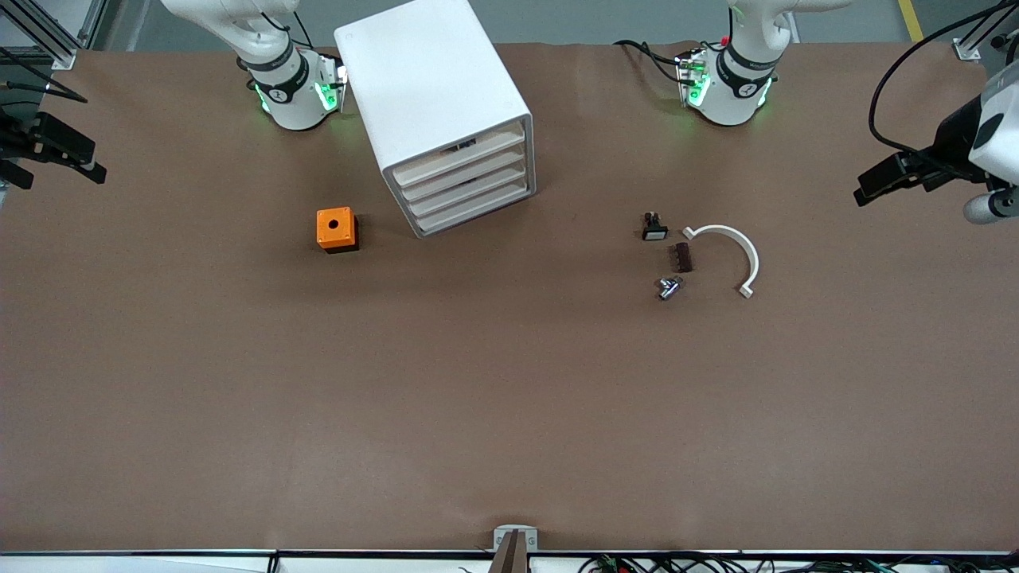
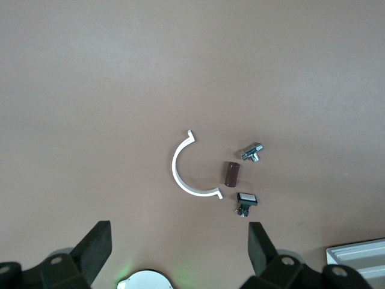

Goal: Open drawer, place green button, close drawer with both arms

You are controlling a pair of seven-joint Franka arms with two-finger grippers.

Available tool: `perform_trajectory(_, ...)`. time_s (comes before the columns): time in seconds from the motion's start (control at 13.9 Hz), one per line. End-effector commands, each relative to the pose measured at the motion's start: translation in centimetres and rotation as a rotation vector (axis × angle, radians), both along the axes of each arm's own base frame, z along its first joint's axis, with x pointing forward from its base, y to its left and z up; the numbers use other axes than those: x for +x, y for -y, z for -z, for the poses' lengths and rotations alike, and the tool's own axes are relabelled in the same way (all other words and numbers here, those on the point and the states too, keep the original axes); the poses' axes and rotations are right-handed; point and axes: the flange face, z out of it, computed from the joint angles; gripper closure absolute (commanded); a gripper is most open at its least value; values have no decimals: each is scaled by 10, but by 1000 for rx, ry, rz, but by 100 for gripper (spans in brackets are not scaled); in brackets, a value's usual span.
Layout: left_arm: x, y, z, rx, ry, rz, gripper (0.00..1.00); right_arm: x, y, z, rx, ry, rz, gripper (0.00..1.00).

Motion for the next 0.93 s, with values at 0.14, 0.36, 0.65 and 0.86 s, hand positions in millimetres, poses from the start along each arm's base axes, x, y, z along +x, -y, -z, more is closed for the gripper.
perform_trajectory(0.14,-23,16,-7,21,39,66,0,-12,4,-1,0,10,-12,0)
perform_trajectory(0.36,-25,23,-11,21,47,89,0,-12,5,0,-14,8,-14,0)
perform_trajectory(0.65,-23,15,-11,33,46,150,0,-12,5,0,-14,3,-14,0)
perform_trajectory(0.86,-23,10,-12,68,48,188,0,-12,5,0,-14,3,-14,0)
